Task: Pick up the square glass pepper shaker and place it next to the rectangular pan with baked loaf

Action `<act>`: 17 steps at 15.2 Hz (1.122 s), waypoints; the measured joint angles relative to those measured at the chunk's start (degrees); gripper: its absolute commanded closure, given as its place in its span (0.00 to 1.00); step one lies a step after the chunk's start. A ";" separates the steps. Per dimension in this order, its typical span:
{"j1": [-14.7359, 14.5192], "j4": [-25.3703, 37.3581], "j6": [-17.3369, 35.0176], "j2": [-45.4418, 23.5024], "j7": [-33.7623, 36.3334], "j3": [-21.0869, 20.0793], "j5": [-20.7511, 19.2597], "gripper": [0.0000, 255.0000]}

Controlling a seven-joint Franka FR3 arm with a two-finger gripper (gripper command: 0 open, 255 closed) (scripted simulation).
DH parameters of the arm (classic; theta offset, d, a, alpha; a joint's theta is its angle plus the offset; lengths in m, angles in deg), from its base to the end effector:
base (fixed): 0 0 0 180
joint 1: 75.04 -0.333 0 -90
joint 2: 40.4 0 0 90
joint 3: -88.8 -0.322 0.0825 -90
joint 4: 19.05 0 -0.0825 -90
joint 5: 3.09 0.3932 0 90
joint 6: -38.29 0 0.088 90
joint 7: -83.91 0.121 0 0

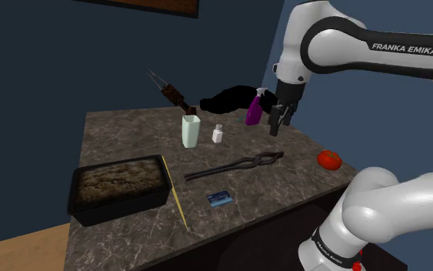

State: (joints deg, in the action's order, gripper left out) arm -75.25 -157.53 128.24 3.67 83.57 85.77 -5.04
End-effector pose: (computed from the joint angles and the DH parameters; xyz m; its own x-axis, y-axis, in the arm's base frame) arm 0.3117 0.0167 0.5461 0.9959 0.0445 -0.0788 0.0501 -0.9963 0.0702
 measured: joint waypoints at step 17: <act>2.14 8.82 24.06 -28.38 -6.52 5.24 -2.37 0.00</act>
State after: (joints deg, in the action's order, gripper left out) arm -73.11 -148.71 152.29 -24.71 77.05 91.01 -7.41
